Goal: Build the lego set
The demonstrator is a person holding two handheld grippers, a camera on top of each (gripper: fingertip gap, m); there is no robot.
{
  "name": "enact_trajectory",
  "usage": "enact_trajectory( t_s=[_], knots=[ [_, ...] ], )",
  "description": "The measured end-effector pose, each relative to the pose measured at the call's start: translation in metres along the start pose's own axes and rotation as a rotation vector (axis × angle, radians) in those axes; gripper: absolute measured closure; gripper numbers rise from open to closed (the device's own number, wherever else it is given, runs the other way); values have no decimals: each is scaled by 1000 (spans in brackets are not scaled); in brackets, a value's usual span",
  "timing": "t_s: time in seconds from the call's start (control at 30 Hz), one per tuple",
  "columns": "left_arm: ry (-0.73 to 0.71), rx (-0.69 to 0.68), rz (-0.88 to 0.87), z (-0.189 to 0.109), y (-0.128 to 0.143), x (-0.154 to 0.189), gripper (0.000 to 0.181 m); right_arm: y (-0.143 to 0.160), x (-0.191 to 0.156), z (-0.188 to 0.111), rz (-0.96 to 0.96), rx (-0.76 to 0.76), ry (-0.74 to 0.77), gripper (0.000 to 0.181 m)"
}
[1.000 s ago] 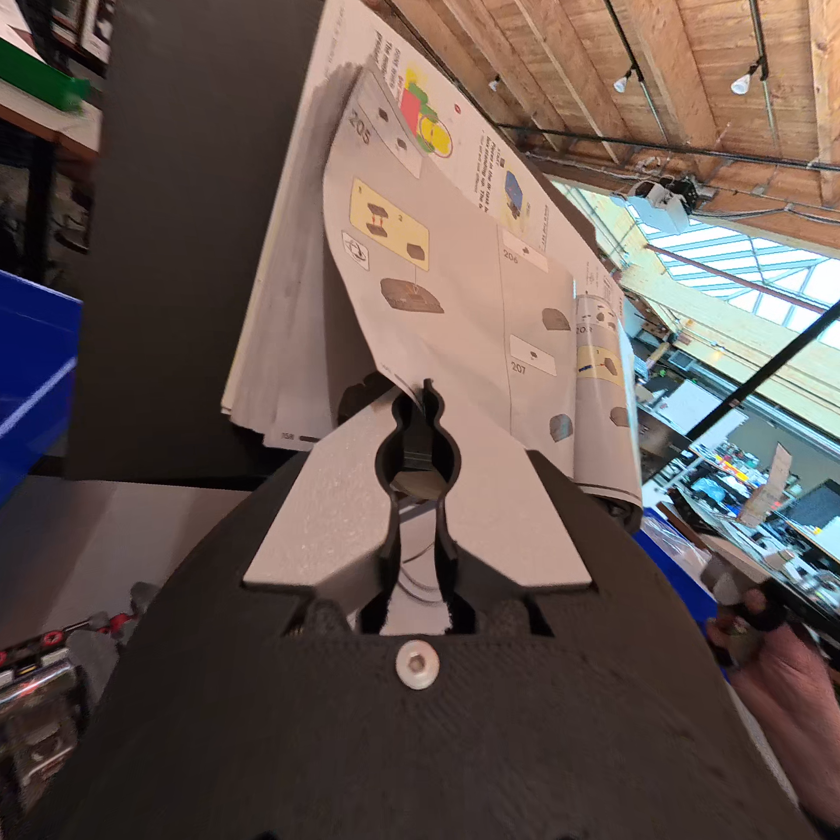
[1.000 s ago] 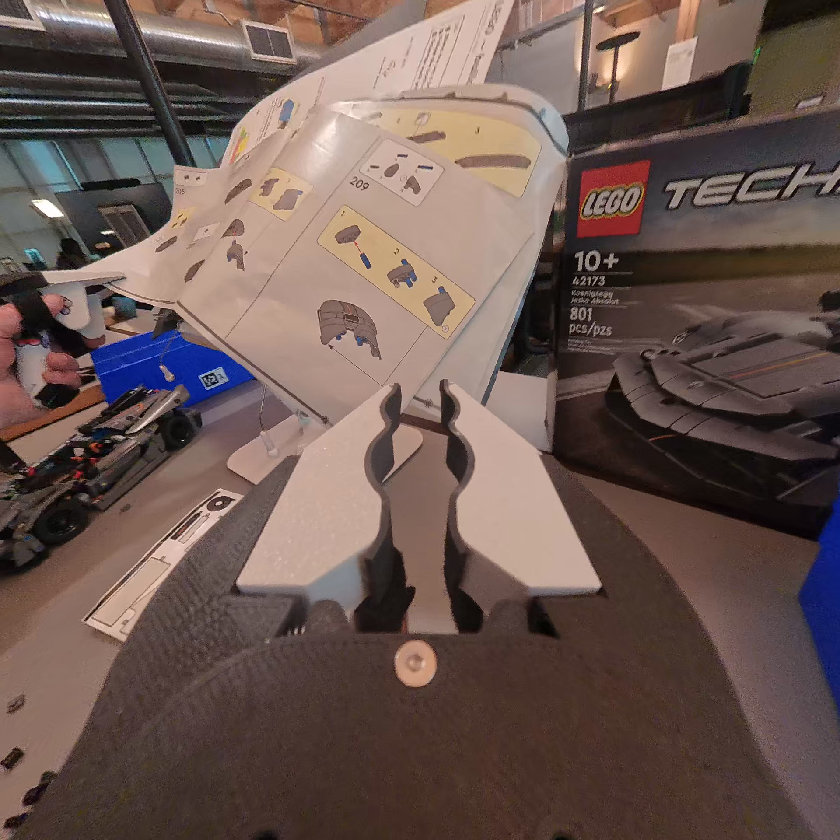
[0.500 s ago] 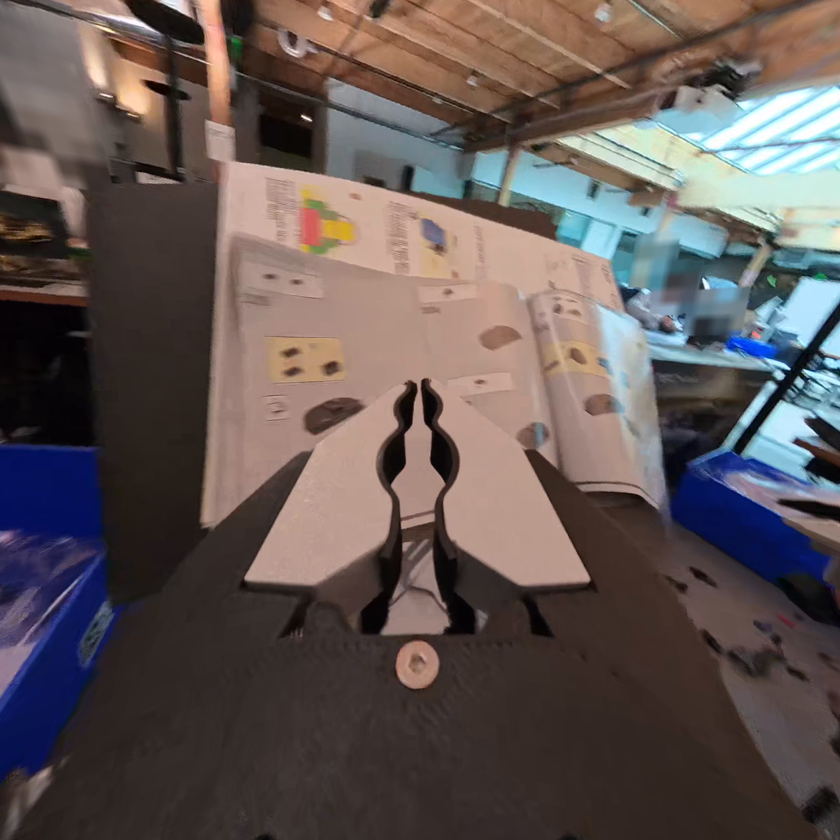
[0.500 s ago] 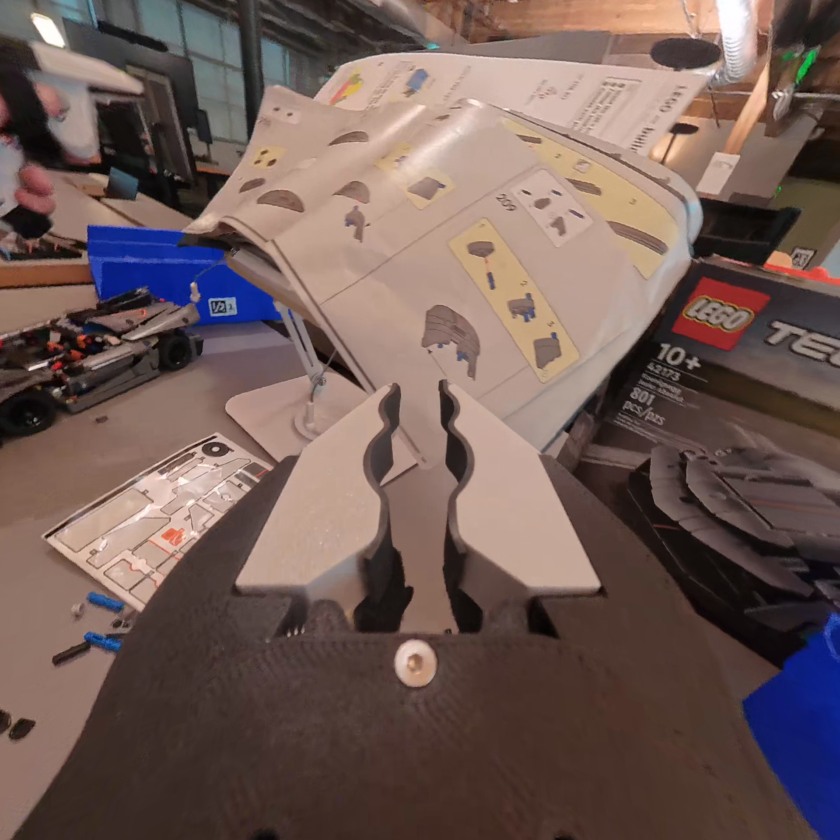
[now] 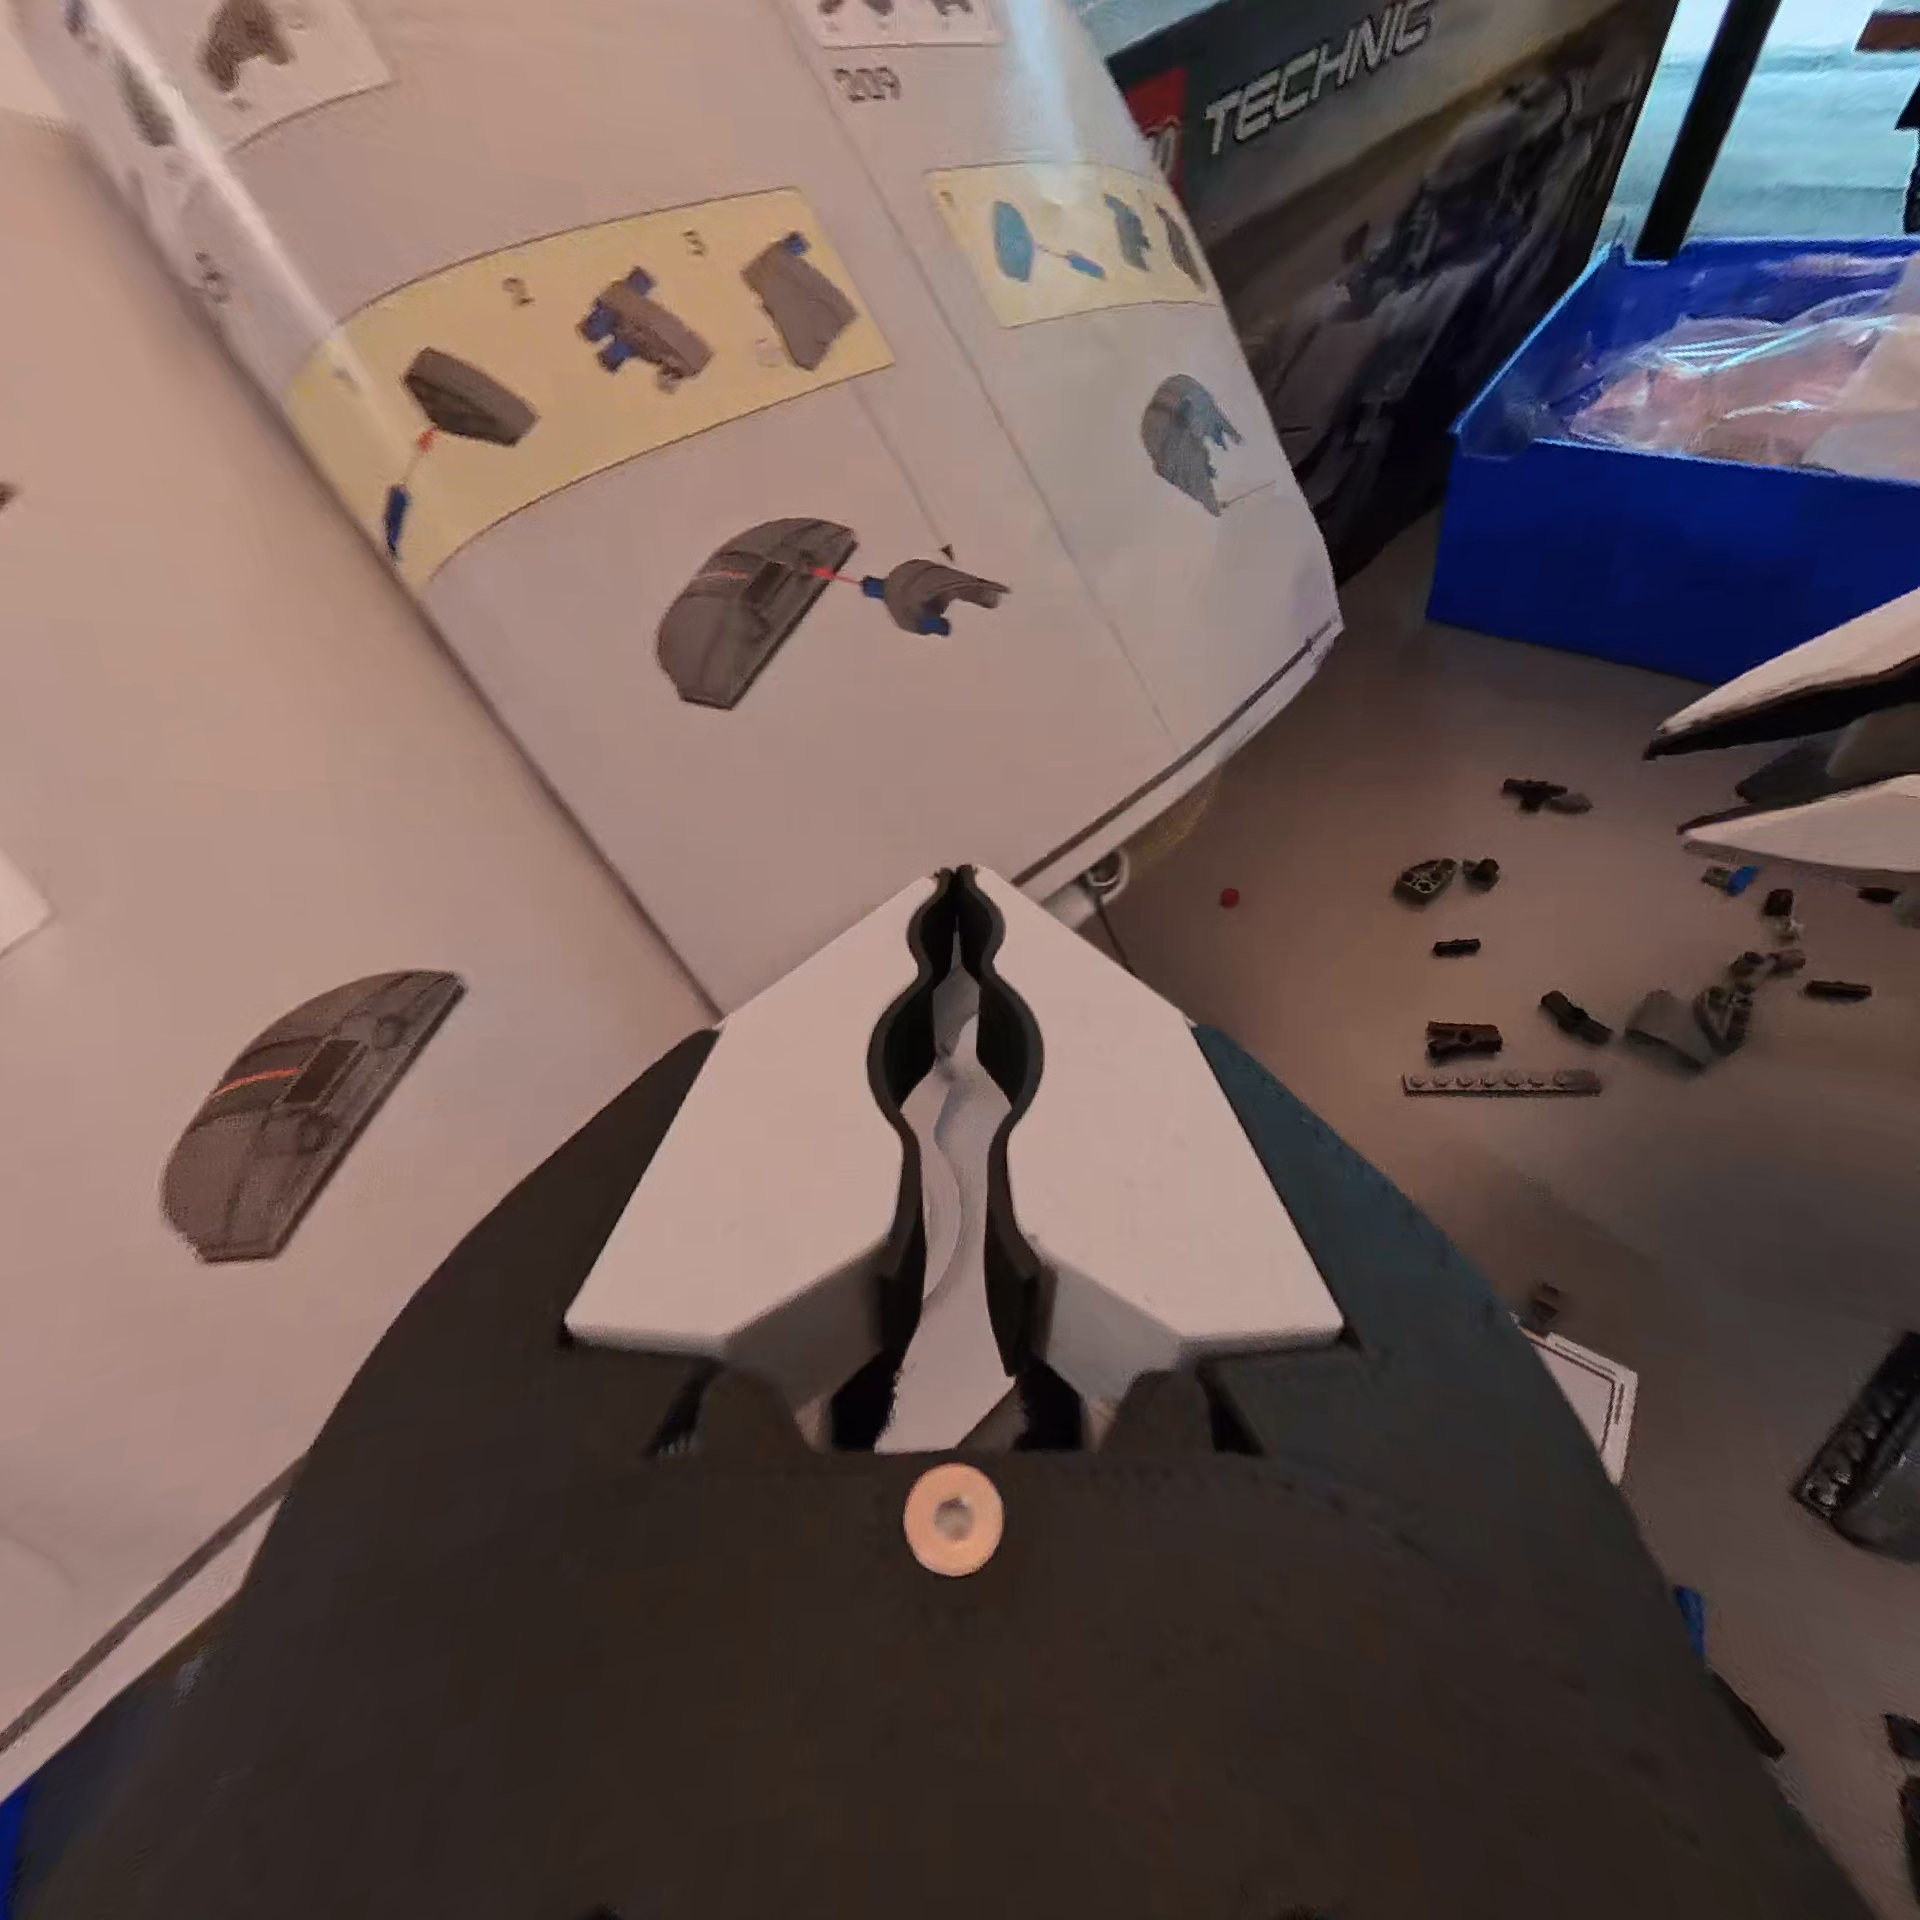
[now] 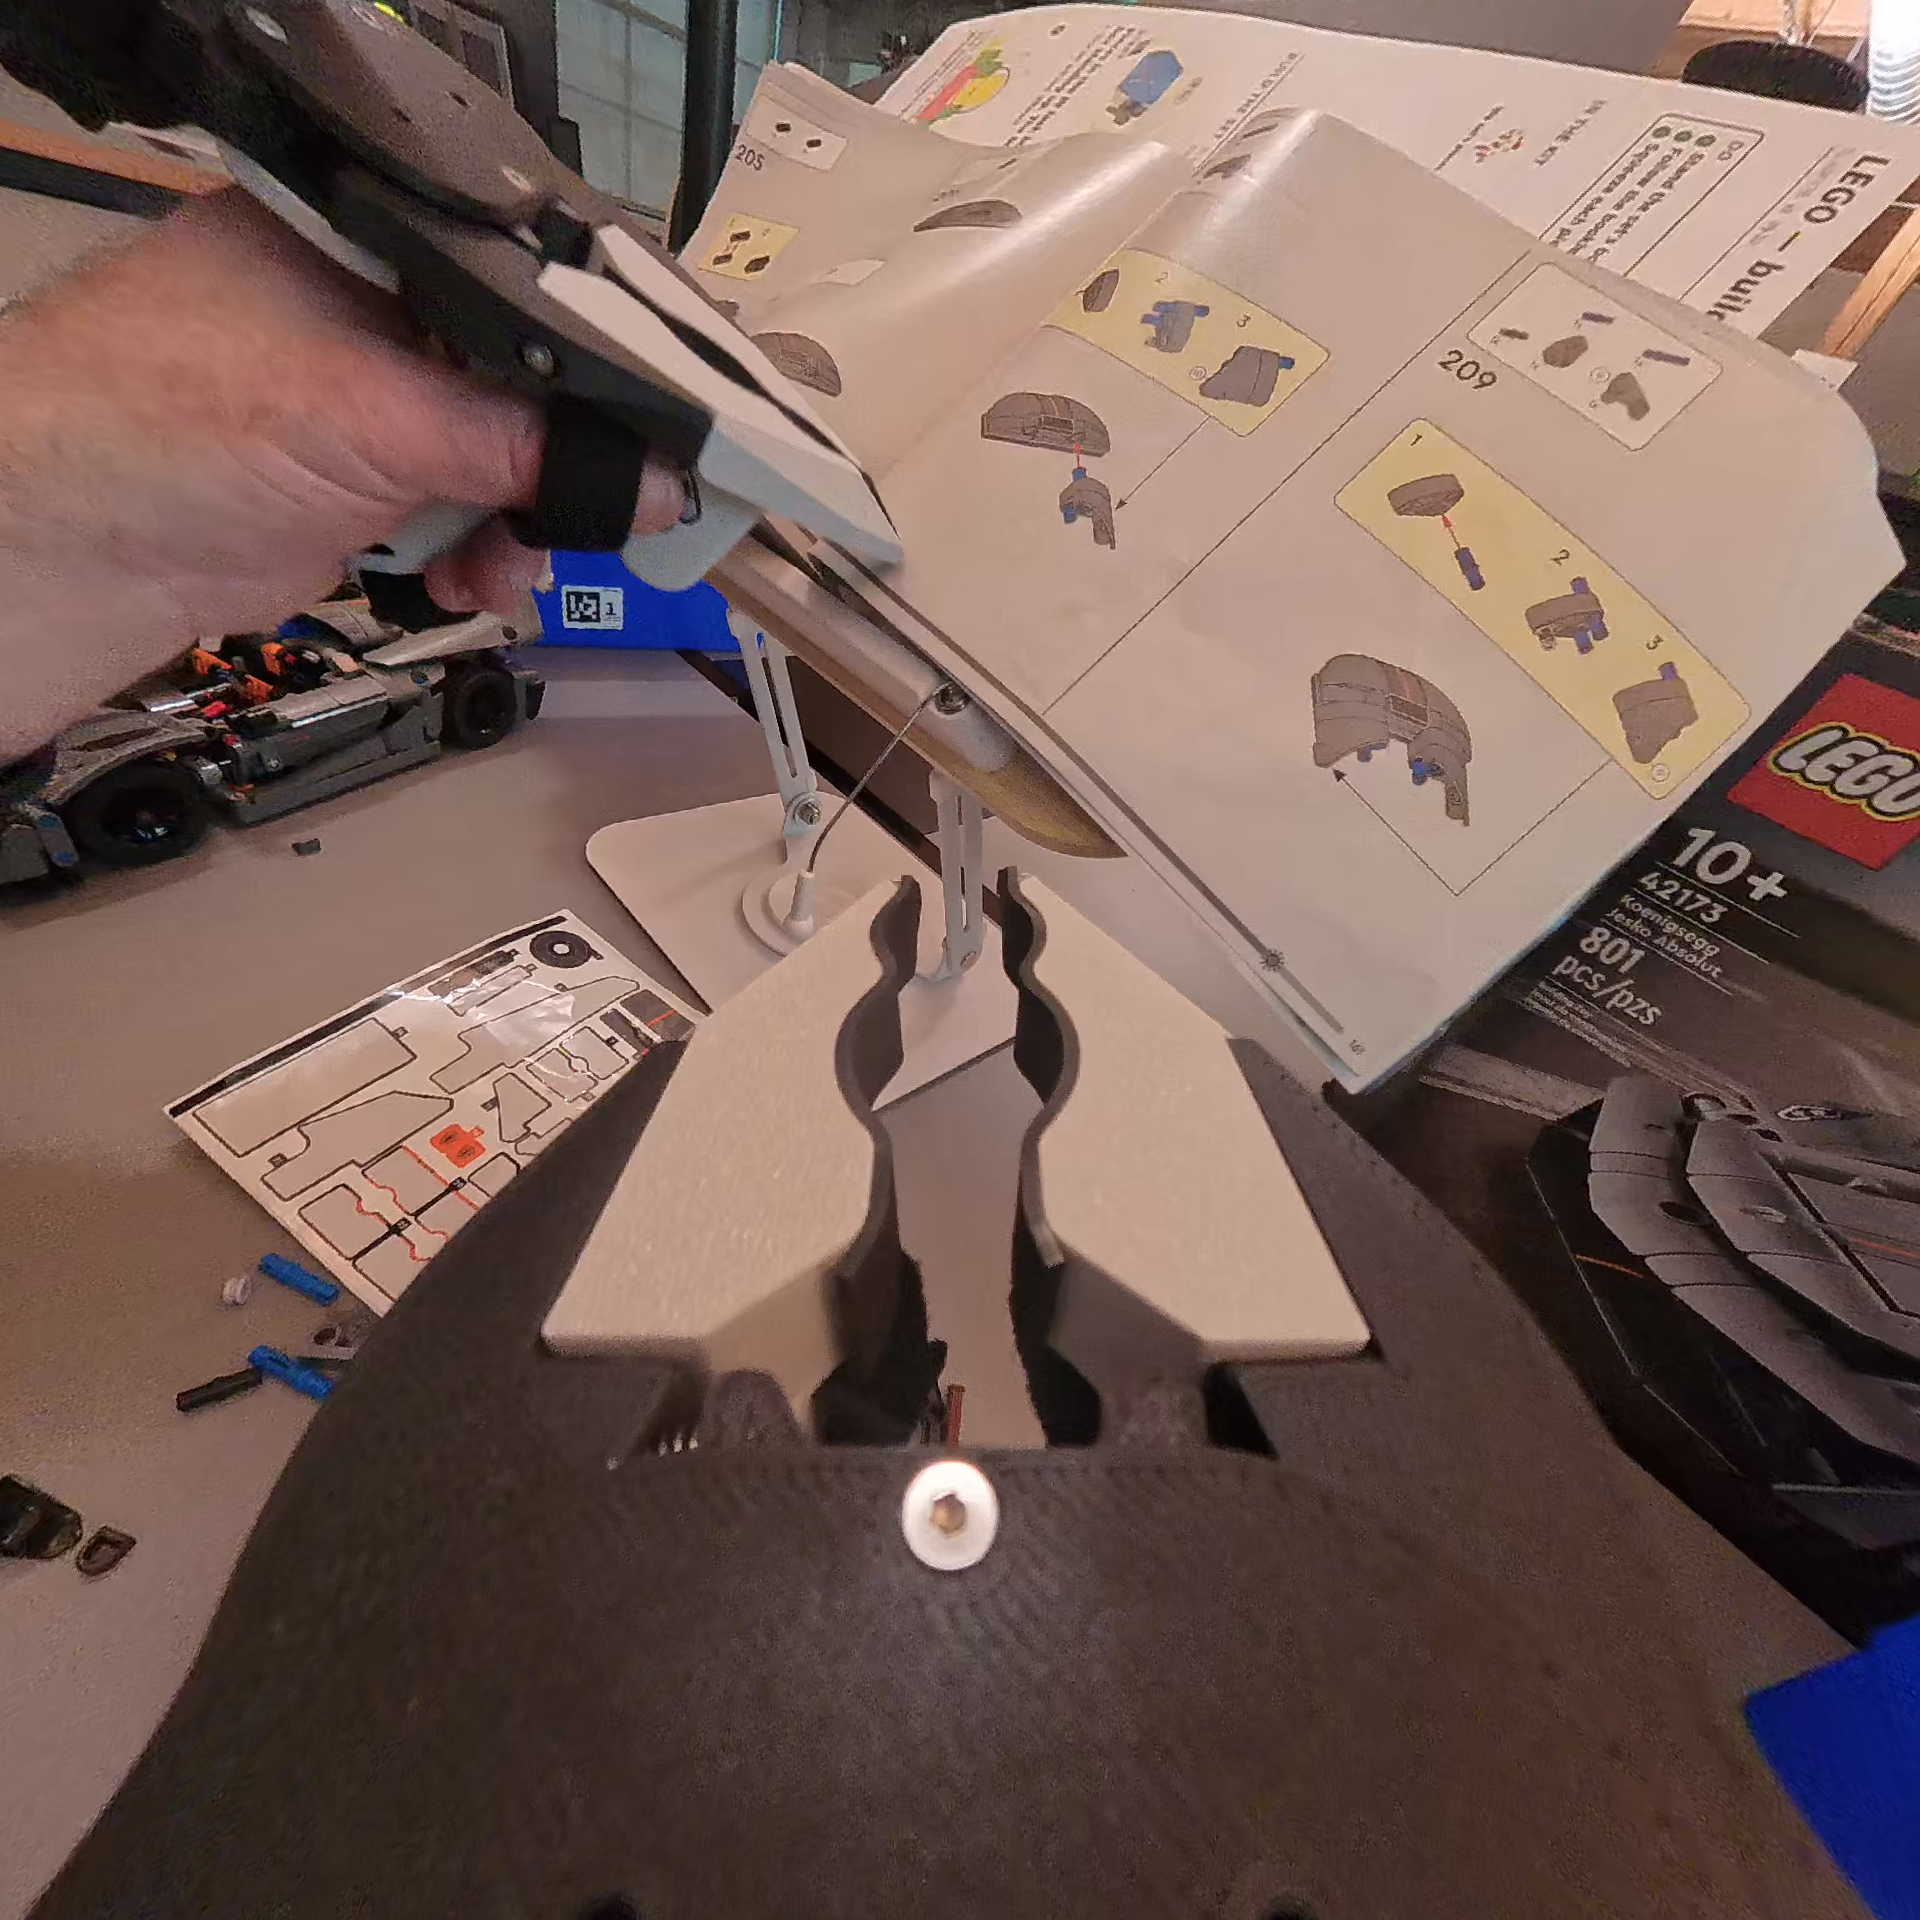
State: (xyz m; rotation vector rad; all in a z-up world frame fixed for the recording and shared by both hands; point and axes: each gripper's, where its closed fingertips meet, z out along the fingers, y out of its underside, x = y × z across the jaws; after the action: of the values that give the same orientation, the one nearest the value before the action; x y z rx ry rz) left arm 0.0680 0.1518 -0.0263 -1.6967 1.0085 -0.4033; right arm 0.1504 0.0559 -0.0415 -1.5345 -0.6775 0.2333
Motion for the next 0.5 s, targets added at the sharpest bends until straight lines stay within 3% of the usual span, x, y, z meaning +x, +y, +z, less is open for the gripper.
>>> enact_trajectory(
  t_s=[0.2,0.5],
  knots=[
    [48,6,59,5,-10,27,181,0,0,-4,1,-4,-12,167],
    [126,59,150,-21,-36,48,179,0,11,-20,30,-42,-40,165]
  ],
)
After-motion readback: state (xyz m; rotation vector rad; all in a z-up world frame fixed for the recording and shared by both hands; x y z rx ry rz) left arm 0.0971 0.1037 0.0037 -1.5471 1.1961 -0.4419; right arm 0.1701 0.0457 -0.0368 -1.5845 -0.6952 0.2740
